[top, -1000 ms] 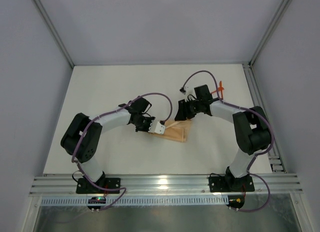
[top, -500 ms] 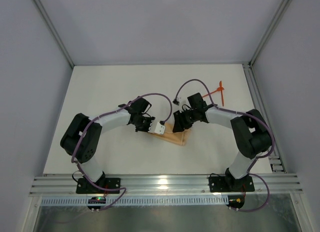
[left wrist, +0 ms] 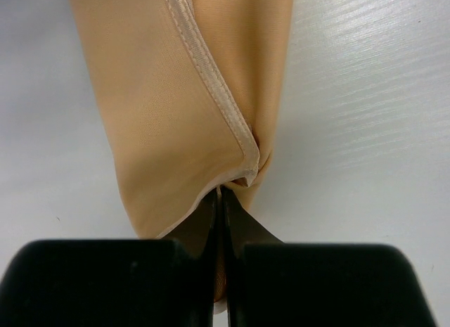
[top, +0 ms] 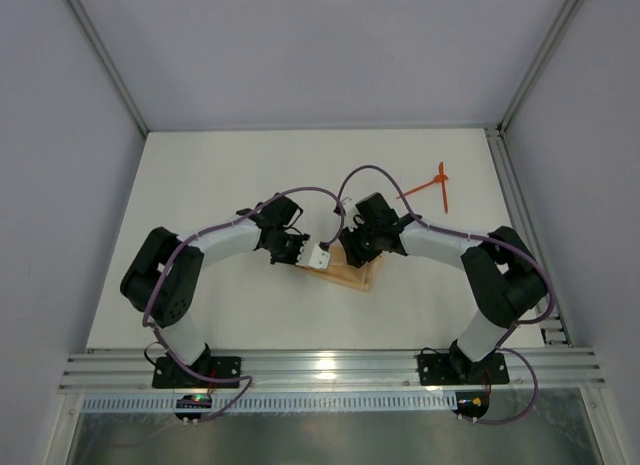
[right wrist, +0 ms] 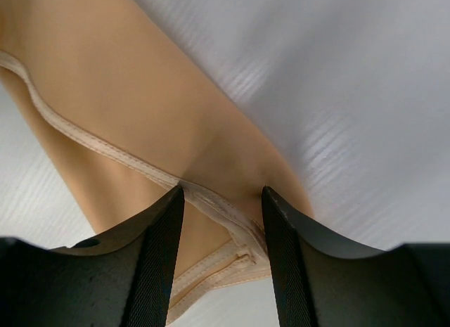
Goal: Fold the napkin into a case and place the utensils inside
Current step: Stuff the top corner of the smaller-rectangle-folded napkin into the folded napkin.
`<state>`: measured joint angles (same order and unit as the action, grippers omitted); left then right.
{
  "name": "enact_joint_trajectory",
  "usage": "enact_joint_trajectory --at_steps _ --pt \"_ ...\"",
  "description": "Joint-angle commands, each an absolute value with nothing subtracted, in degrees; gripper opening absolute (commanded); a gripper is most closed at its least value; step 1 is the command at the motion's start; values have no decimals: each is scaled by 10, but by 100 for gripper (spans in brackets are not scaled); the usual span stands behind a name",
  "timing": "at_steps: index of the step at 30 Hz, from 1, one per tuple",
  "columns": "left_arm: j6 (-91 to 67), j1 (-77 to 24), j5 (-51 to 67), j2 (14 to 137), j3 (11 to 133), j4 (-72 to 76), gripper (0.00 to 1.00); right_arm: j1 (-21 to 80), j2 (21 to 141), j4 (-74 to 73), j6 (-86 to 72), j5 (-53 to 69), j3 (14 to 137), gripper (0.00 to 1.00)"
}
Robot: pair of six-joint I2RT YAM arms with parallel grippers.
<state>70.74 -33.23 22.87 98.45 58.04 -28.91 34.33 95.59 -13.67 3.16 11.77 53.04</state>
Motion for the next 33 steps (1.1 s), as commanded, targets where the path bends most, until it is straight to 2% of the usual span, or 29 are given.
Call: enact_joint_trajectory --at_steps 1,7,9,11,15,29,31,33 --pt "704 -323 213 987 563 -301 0 341 944 -170 69 34 562 53" --pt "702 -323 215 984 563 -298 0 356 969 -152 72 83 572 52" --pt "702 -323 214 984 562 -295 0 357 970 -148 65 92 574 46" --pt "701 -323 214 984 562 -294 0 357 981 -163 64 99 579 44" --pt "701 -321 213 983 560 -293 0 356 962 -165 63 127 558 50" --pt "698 -318 212 980 558 -292 0 380 986 -221 78 61 586 54" --pt "697 -319 213 979 558 -291 0 383 991 -220 77 54 584 52" --pt "695 -319 211 978 557 -293 0 383 999 -215 74 54 586 37"
